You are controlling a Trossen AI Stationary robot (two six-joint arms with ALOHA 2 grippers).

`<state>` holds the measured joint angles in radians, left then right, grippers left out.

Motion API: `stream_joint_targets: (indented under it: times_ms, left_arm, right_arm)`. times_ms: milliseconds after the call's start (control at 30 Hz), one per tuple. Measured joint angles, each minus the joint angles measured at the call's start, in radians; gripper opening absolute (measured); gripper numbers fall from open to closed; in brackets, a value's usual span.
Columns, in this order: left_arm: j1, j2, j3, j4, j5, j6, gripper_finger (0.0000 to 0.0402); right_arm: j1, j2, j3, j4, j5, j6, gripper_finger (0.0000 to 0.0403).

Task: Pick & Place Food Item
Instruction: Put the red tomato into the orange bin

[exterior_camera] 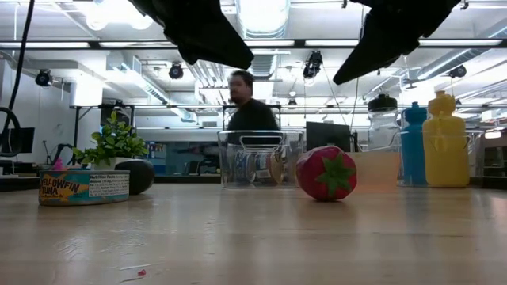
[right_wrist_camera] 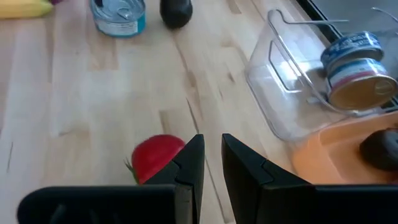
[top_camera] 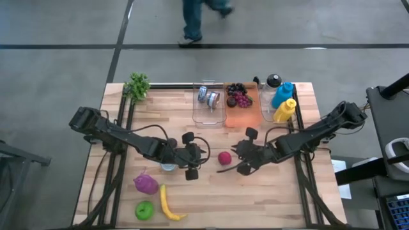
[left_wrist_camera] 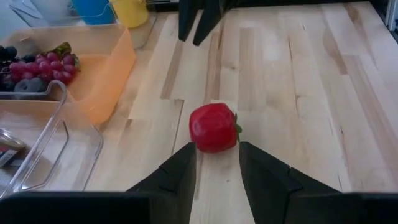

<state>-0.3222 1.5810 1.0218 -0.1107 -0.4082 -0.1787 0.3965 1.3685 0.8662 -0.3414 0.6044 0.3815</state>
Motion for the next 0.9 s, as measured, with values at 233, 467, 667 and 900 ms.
stream_joint_targets:
  times_ms: [233,467,667,900]
  left_arm:
    - [0.000,0.000,0.000,-0.001,0.000,0.005,0.0124]
    - [0.000,0.000,0.000,0.001,0.000,0.006,0.0124]
    - [0.000,0.000,0.000,0.001,0.000,0.005,0.0124]
    - [0.000,0.000,0.000,0.001,0.000,-0.005,0.0124]
  right_arm:
    - [0.000,0.072,0.017,0.015,0.000,0.003,0.0071]
    - [0.002,0.122,0.051,0.017,-0.014,0.003,0.0099]
    - [0.005,0.121,0.051,0.018,0.003,0.009,0.0119]
    - [0.005,0.119,0.051,0.019,0.030,0.008,0.0146]
